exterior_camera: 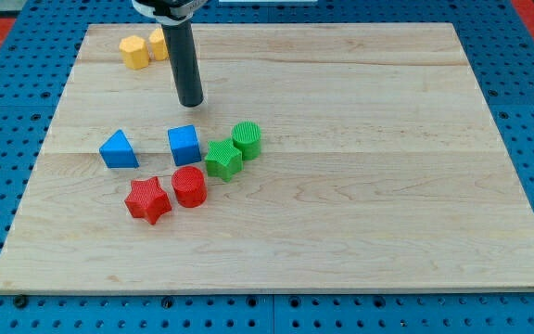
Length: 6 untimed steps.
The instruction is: Slide the green star parallel right to the red circle
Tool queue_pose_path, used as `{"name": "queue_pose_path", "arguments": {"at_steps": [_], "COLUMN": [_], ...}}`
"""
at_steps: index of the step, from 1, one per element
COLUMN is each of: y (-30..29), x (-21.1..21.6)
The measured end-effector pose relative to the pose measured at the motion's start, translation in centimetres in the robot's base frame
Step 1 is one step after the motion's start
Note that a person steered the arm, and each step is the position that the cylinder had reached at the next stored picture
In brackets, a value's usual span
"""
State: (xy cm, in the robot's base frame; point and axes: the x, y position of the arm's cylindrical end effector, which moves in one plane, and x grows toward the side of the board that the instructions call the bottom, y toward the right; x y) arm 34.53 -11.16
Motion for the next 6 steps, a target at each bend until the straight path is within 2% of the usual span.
{"name": "queue_pose_path", "arguments": {"at_steps": [1,3,4,6], "y": [1.1,0.5,2.5,2.6], "x": [-2.7,-1.7,-0.6,-0.5]}}
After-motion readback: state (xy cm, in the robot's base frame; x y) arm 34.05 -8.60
